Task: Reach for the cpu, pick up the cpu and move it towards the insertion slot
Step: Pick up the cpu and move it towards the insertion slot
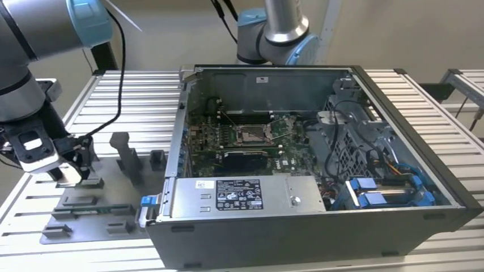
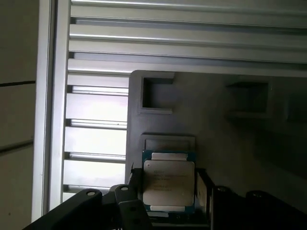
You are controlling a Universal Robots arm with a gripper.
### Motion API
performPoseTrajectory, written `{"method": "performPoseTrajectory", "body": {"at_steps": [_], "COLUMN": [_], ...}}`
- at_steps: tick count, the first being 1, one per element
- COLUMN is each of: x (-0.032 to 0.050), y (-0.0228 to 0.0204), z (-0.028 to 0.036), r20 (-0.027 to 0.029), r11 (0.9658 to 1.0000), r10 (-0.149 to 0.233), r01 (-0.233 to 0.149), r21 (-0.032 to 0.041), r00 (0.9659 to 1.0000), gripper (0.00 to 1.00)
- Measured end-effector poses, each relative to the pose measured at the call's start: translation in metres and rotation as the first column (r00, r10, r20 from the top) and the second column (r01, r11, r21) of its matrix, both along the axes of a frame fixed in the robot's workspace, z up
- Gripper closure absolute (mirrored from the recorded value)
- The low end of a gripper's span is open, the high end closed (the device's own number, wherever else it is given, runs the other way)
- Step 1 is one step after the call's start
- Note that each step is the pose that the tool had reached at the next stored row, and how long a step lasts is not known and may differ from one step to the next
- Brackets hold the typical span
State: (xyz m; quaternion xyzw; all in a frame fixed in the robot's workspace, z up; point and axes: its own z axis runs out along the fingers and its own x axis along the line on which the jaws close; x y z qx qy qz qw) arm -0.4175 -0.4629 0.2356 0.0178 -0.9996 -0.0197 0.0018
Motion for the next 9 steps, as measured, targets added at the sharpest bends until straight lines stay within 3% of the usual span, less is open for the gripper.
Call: {"method": "performPoseTrajectory", "body": {"at_steps": [9], "x": [0.0000], "y": [0.0000], "z": [0.0151], "r20": [-0.0005], "r11": [1.0000], "r10": [0.000], "r01": [0.000], "r21": [0.0000], "r00": [1.0000], "gripper": [1.00]}}
